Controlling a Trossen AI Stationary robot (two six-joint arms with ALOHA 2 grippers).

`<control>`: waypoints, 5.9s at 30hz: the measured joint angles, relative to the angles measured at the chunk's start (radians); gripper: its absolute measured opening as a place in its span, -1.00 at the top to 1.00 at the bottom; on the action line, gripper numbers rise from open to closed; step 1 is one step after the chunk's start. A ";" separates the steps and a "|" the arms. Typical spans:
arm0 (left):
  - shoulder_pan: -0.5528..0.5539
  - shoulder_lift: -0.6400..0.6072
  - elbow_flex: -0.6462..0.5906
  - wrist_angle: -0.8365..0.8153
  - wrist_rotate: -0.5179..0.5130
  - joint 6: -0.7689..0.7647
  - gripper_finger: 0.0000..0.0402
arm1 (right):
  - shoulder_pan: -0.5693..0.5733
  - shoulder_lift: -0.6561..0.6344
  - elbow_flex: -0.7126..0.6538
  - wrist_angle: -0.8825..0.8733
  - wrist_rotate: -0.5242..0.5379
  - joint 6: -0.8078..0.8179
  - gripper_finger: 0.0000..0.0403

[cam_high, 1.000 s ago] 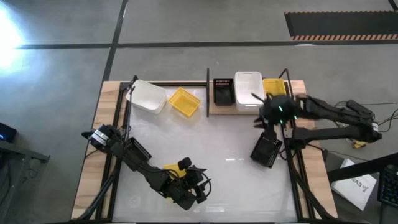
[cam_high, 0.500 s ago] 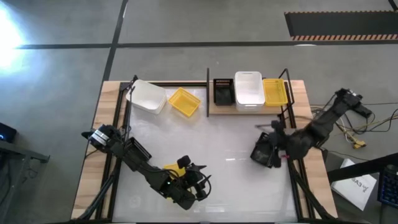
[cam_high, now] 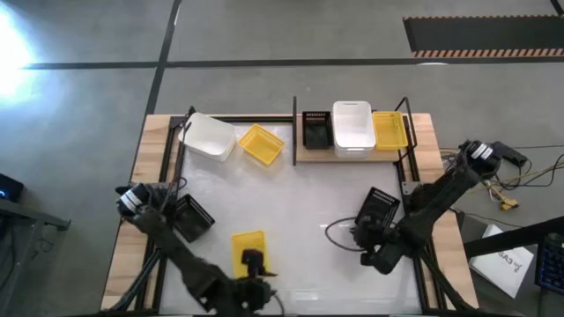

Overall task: Stack baskets on shelf by color
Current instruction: Stack the bottom yellow bin into the yellow bin on the shelf

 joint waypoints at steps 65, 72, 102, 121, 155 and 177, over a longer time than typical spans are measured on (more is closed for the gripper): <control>0.466 0.322 0.080 0.443 0.397 0.208 0.50 | 0.203 0.212 0.195 0.044 0.076 0.059 0.85; 0.461 0.230 0.091 0.398 0.423 0.188 -0.07 | 0.161 0.212 0.204 0.138 0.073 -0.075 0.53; 0.077 0.023 -0.473 0.785 -0.310 -0.416 -0.17 | -0.237 0.386 0.268 0.365 -0.172 -0.428 0.29; 0.085 0.067 -0.571 1.308 -0.320 -0.051 -0.17 | -0.140 0.353 0.451 -0.119 -0.254 -0.329 0.96; 0.180 0.067 -0.550 1.311 -0.239 0.031 -0.17 | -1.408 -0.033 0.529 -0.874 -0.149 -1.351 0.96; 0.179 0.067 -0.550 1.311 -0.236 0.032 -0.17 | -1.612 0.110 0.518 -0.773 -0.277 -1.494 0.96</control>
